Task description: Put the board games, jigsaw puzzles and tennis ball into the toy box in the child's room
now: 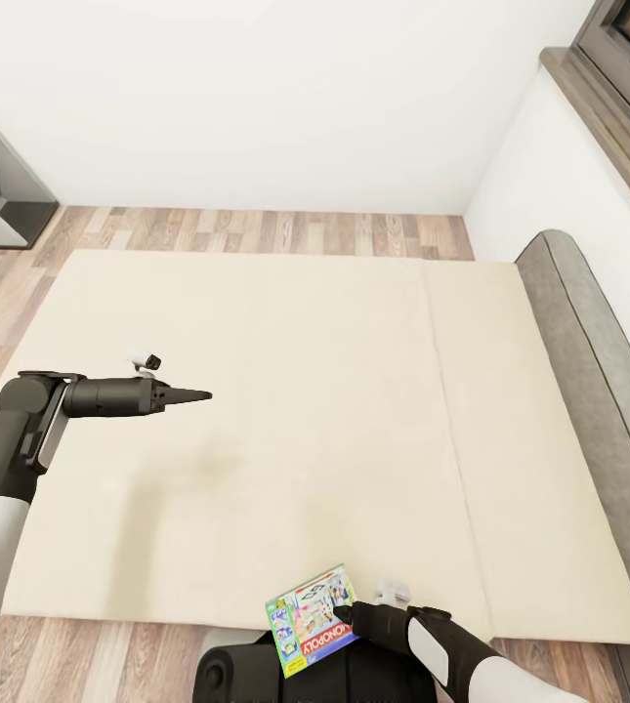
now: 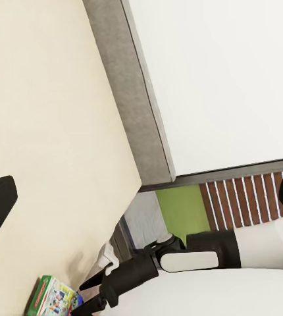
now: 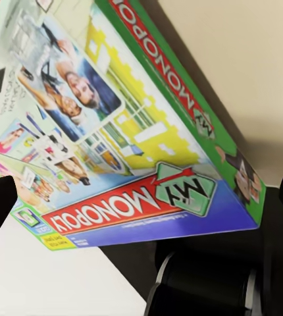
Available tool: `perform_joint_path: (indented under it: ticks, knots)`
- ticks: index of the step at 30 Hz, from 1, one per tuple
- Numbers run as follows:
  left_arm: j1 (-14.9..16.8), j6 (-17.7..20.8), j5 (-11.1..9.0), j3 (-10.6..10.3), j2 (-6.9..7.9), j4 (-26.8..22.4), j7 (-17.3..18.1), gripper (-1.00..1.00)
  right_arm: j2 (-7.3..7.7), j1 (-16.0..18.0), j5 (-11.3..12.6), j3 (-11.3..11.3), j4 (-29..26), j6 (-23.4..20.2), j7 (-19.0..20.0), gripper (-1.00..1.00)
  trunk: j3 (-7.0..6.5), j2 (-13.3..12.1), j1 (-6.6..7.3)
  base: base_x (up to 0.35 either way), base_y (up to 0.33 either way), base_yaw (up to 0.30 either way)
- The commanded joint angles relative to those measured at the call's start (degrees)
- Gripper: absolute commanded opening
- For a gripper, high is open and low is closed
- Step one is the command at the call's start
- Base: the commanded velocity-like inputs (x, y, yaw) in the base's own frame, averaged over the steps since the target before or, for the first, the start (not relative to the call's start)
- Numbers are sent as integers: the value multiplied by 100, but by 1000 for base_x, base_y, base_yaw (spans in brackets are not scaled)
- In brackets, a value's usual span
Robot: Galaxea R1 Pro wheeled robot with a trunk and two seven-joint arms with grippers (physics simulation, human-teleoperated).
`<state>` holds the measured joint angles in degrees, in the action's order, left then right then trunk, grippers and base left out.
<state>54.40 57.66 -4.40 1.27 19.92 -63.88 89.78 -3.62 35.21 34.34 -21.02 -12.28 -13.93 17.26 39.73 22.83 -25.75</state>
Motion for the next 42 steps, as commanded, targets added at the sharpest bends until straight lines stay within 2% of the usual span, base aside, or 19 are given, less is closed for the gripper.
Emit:
perform_joint_path:
  ticks: [1, 14, 29, 42]
  knots:
    - [2, 61, 1, -3, 3, -1, 22, 100, 1, 3, 28, -16, -2, -22, 5, 100, 10, 9, -3, 0, 0, 0]
    - [1, 61, 1, -4, 3, -1, 22, 100, 1, 3, 28, -16, -2, -22, 5, 100, 27, 9, -3, 0, 0, 0]
    - [1, 61, 1, -4, 3, -1, 22, 100, 1, 3, 28, -16, -2, -22, 5, 100, 146, 9, -3, 0, 0, 0]
    - [1, 61, 1, -4, 3, -1, 22, 100, 1, 3, 28, -16, -2, -22, 5, 100, 158, 9, -3, 0, 0, 0]
